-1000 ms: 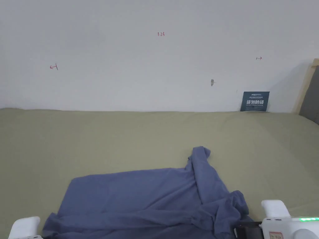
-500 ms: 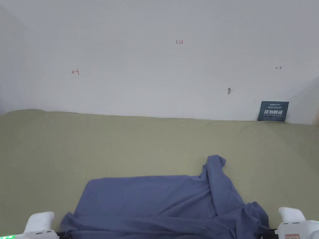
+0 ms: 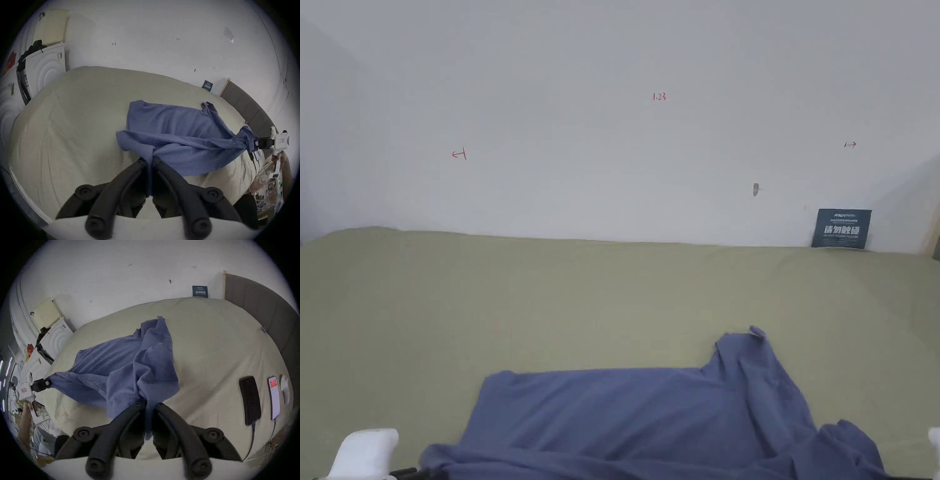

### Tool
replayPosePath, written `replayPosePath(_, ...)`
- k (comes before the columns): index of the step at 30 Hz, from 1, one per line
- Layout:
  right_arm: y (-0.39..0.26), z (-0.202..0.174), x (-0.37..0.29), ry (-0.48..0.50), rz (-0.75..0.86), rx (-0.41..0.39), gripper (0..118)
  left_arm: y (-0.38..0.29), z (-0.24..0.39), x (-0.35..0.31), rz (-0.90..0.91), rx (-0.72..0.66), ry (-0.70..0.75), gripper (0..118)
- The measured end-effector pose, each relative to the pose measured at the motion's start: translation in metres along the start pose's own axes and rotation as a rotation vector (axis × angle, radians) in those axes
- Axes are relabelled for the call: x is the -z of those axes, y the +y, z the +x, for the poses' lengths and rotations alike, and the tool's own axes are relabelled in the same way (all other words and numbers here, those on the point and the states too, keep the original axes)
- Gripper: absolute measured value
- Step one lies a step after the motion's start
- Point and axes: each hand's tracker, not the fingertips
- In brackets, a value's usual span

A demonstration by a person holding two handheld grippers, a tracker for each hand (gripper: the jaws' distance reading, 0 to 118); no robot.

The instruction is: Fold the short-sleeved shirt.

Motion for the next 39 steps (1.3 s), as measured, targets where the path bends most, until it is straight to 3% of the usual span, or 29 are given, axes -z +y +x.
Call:
replayPosePath(6, -0.042, 0.029, 0.001, 0.002, -0.083, 0.163, 7, -0.045, -0.011, -0.006, -0.061, -0.025, 0.015, 6)
replayPosePath(10, -0.057, 0.043, 0.024, -0.061, -0.136, 0.165, 7, -0.071, -0.023, 0.008, -0.118, -0.06, 0.023, 6)
replayPosePath(13, -0.062, 0.055, 0.036, -0.072, -0.15, 0.218, 8, -0.082, -0.028, 0.016, -0.137, -0.084, 0.025, 6)
replayPosePath(18, -0.063, 0.061, 0.036, -0.06, -0.131, 0.223, 10, -0.085, -0.024, 0.014, -0.113, -0.083, 0.02, 8)
replayPosePath(19, -0.061, 0.059, 0.033, -0.063, -0.133, 0.222, 19, -0.083, -0.022, 0.01, -0.112, -0.082, 0.02, 15)
replayPosePath(20, -0.06, 0.054, 0.028, -0.083, -0.131, 0.214, 37, -0.081, -0.02, 0.006, -0.108, -0.081, 0.028, 30)
replayPosePath(21, -0.058, 0.053, 0.02, -0.138, -0.116, 0.175, 68, -0.079, -0.019, 0.0, -0.107, -0.077, 0.047, 57)
replayPosePath(22, -0.056, 0.049, 0.012, -0.176, -0.092, 0.128, 87, -0.078, -0.017, -0.009, -0.106, -0.081, 0.05, 72)
replayPosePath(23, -0.054, 0.045, 0.004, -0.191, -0.051, 0.083, 92, -0.076, -0.017, -0.017, -0.098, -0.092, 0.049, 77)
replayPosePath(26, -0.048, 0.028, -0.021, -0.219, 0.055, 0.01, 90, -0.07, -0.011, -0.042, -0.038, -0.114, 0.066, 78)
replayPosePath(31, -0.041, -0.004, -0.042, -0.144, 0.139, 0.006, 88, -0.06, 0.01, -0.065, 0.093, -0.106, 0.102, 71)
replayPosePath(32, -0.04, -0.011, -0.044, -0.12, 0.147, 0.005, 82, -0.06, 0.015, -0.067, 0.12, -0.102, 0.097, 62)
replayPosePath(34, -0.041, -0.024, -0.043, -0.078, 0.155, -0.005, 37, -0.058, 0.024, -0.068, 0.126, -0.099, 0.076, 13)
replayPosePath(35, -0.041, -0.03, -0.04, -0.055, 0.155, -0.021, 8, -0.056, 0.028, -0.065, 0.124, -0.097, 0.063, 9)
replayPosePath(36, -0.04, -0.036, -0.035, -0.05, 0.149, -0.039, 2, -0.055, 0.03, -0.06, 0.119, -0.091, 0.06, 8)
replayPosePath(39, -0.041, -0.05, -0.016, -0.1, 0.137, -0.075, 0, -0.045, 0.033, -0.041, 0.074, -0.078, 0.018, 0)
